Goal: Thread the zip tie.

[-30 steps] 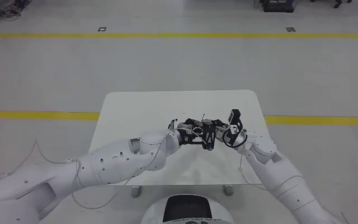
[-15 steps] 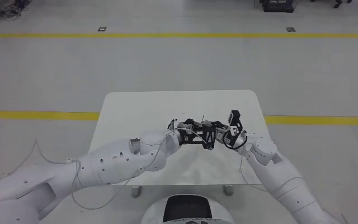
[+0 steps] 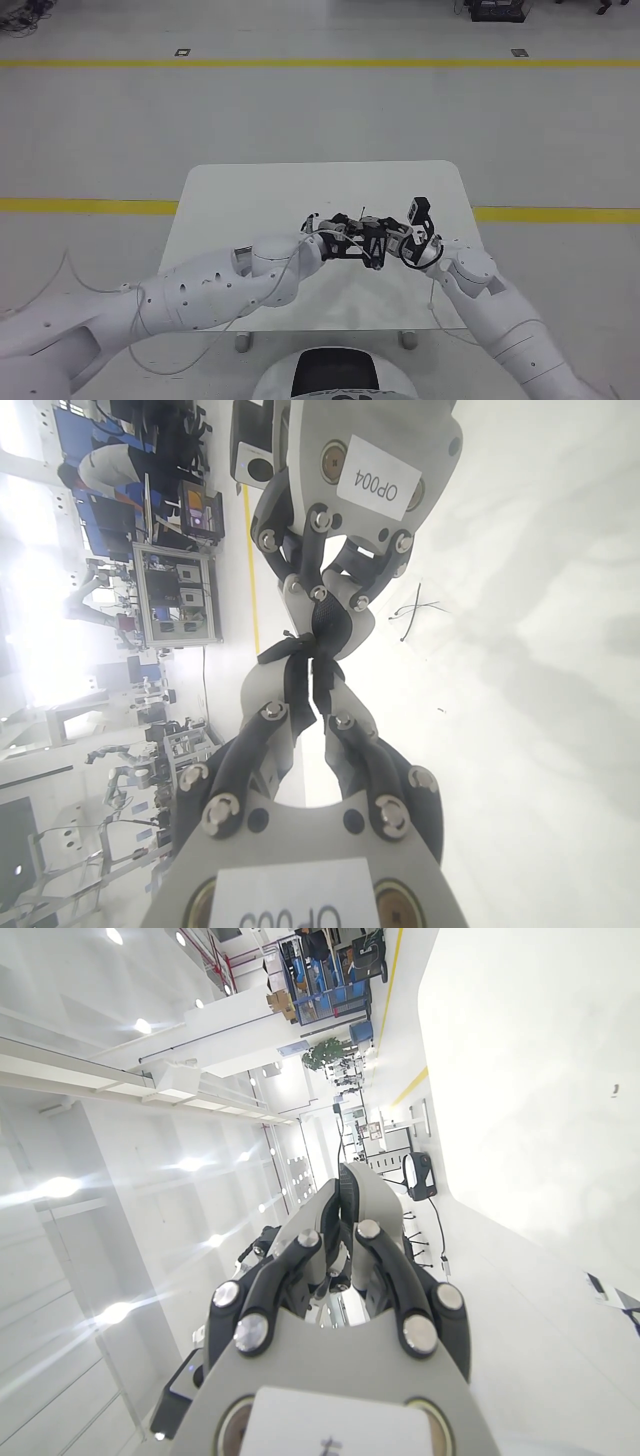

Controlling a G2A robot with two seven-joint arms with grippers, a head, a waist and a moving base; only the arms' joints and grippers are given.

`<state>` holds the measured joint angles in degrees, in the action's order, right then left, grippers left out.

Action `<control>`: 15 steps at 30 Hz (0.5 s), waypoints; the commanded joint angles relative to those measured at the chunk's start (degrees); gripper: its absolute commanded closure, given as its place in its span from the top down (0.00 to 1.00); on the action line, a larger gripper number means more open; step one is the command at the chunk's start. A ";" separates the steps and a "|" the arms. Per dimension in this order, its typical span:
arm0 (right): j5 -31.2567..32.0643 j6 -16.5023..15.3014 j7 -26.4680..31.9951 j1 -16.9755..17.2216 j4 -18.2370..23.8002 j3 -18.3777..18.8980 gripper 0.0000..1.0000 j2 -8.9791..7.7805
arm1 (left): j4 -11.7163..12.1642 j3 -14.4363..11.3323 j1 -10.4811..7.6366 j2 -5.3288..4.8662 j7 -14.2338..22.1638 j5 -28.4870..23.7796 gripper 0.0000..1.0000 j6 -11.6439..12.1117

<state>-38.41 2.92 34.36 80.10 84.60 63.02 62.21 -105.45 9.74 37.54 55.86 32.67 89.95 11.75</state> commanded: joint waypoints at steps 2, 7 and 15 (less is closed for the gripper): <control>0.10 -0.08 0.14 0.24 0.09 0.29 0.00 0.05 | 0.01 0.00 0.02 0.06 -0.03 0.00 0.00 0.16; 0.39 -0.11 0.25 0.71 0.22 0.87 1.00 0.08 | -0.01 0.00 0.00 -0.04 -0.17 0.00 0.00 -0.68; 2.04 -1.54 -0.47 2.31 0.95 3.27 1.00 -0.21 | -0.19 2.46 1.85 -1.56 -2.95 -1.34 0.00 -2.31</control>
<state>-36.71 1.63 33.99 82.20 85.48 65.88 62.06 -105.64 11.47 38.93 54.57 30.37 89.46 9.23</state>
